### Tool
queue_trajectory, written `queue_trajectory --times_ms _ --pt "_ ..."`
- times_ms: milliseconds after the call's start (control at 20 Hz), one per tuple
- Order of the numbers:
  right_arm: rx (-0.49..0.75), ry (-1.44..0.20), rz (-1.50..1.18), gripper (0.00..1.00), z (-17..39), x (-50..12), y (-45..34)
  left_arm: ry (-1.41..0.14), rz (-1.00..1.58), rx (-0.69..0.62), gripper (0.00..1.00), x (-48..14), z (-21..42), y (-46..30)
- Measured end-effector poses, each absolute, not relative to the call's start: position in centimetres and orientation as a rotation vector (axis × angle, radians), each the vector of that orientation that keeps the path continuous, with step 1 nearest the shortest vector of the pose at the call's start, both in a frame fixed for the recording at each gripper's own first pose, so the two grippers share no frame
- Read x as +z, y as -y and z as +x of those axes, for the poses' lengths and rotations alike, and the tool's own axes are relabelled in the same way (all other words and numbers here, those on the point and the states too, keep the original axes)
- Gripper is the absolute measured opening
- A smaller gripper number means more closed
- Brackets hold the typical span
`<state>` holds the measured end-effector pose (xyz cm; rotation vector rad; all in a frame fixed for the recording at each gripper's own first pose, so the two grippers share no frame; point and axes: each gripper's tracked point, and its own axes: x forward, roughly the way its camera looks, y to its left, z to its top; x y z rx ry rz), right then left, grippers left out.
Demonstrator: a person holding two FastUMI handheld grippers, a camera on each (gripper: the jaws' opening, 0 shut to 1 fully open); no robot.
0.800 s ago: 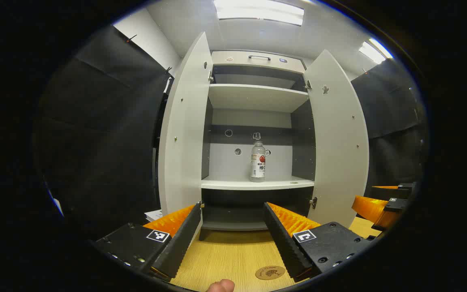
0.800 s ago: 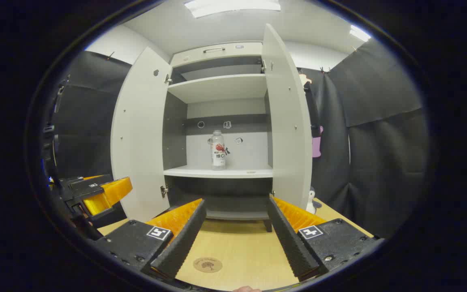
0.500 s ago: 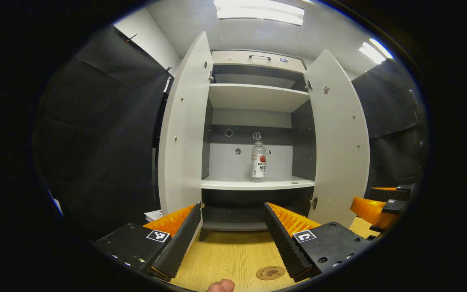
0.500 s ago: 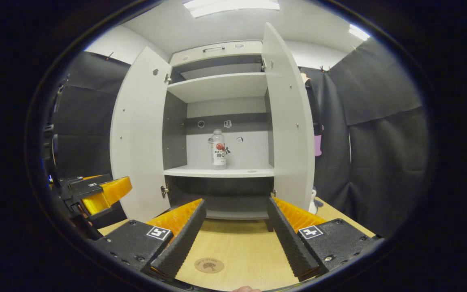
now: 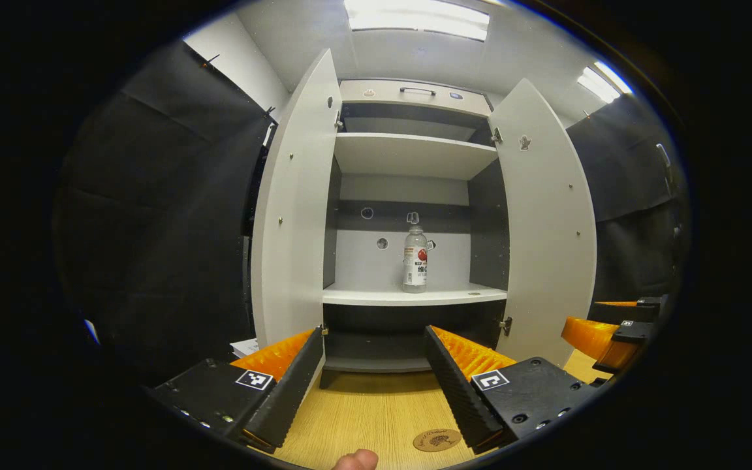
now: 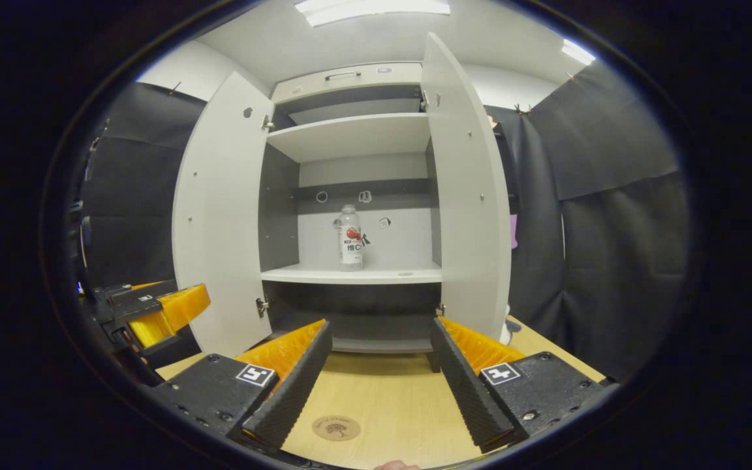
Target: Grasp the bottle in the cabinet with the left hand and place it on the coaster, then close the right door with the right hand and the left door with the left hand.
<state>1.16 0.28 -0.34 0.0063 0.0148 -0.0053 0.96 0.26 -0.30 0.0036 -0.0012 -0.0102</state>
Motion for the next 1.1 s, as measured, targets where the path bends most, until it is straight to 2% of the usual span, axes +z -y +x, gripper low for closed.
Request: queue_trajectory --times_ms 500,550,700,800,850,950,1000,1050,1100 --pt "0.006 -0.010 -0.001 1.00 2.1 0.0 -0.7 0.001 -0.015 -0.041 0.94 0.0 3.7 0.4" --pt "0.007 -0.010 -0.002 1.00 2.1 0.0 -0.7 0.008 -0.022 -0.053 0.90 0.4 4.8 0.6" --pt "0.006 -0.008 -0.011 0.99 2.3 0.0 -0.7 0.030 -0.052 -0.113 0.99 1.9 8.5 1.9" --pt "-0.007 -0.004 -0.019 0.99 2.3 0.1 -0.3 0.032 -0.090 -0.156 0.99 3.0 11.2 3.1" --pt "-0.014 -0.003 -0.018 0.98 2.3 0.1 -0.1 0.036 -0.114 -0.184 0.95 3.4 12.1 4.0" --pt "-0.028 -0.008 -0.012 1.00 2.4 0.0 0.2 0.047 -0.141 -0.222 0.95 4.6 14.7 5.3" --pt "-0.038 -0.011 -0.008 0.99 2.6 0.0 0.4 0.056 -0.135 -0.231 0.99 5.2 16.1 5.8" --pt "-0.046 -0.014 -0.004 0.99 2.6 -0.1 0.6 0.066 -0.120 -0.238 0.94 5.9 17.9 6.2" --pt "-0.053 -0.017 0.000 0.99 2.6 -0.1 0.8 0.066 -0.105 -0.240 0.95 6.2 19.5 6.6"
